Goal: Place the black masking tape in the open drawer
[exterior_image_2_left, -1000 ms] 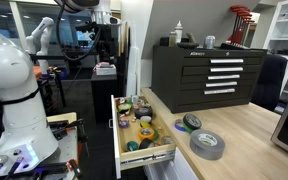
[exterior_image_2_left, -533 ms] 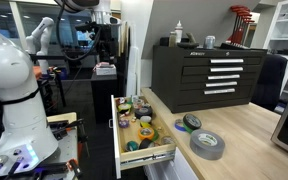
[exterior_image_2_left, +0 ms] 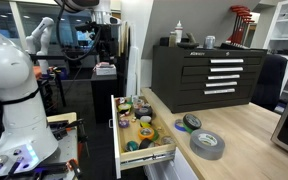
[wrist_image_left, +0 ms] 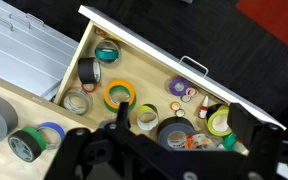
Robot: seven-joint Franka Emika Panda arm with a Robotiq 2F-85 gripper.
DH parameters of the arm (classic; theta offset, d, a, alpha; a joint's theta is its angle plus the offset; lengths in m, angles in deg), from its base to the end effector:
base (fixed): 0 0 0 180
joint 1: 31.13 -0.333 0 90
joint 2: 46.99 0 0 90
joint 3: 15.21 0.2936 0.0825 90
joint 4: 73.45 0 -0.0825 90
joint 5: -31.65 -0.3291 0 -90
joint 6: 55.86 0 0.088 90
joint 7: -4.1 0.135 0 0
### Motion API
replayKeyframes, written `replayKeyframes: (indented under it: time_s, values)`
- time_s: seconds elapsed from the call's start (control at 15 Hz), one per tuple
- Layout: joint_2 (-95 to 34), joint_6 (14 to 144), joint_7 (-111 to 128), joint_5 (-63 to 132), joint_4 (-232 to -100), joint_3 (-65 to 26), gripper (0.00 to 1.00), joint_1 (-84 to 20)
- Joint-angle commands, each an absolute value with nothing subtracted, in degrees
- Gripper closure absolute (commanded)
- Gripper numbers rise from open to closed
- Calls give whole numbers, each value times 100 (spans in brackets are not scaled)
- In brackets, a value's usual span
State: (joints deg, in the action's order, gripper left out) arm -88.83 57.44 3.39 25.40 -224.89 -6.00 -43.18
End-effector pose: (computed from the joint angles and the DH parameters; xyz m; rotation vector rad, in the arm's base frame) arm 0.2775 0.1179 0.4419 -3.0995 -0.4777 -0.0945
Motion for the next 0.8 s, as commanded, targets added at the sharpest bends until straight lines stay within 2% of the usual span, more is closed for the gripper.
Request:
replayKeyframes:
  time_s: [0.0, 0.73]
  values:
    - [-8879, 5732, 349, 2549, -22478, -611, 0, -4330]
    - [-8824, 5843, 364, 2612, -22508, -611, 0, -4269]
